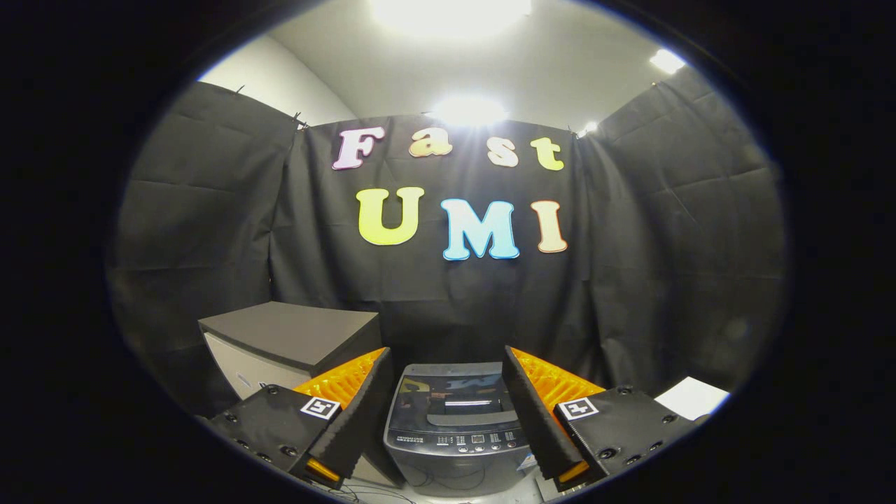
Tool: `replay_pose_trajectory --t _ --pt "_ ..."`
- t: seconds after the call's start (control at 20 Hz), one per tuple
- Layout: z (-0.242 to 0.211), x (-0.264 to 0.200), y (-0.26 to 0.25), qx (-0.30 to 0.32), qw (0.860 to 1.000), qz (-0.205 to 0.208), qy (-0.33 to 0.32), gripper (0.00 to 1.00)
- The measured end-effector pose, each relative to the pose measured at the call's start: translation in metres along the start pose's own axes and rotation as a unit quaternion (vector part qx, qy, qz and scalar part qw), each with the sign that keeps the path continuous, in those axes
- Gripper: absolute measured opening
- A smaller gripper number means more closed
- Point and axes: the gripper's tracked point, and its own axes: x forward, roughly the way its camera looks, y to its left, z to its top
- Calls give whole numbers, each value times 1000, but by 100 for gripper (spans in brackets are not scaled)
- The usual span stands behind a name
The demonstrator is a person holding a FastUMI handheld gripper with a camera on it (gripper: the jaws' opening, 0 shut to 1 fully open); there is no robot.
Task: Put the clothes into the washing machine and then close the washing machine lid.
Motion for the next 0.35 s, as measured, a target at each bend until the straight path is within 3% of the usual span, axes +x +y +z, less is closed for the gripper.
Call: replay_pose_trajectory --t 0.35 --pt "1 -23 8 6 1000 1 -3 97"
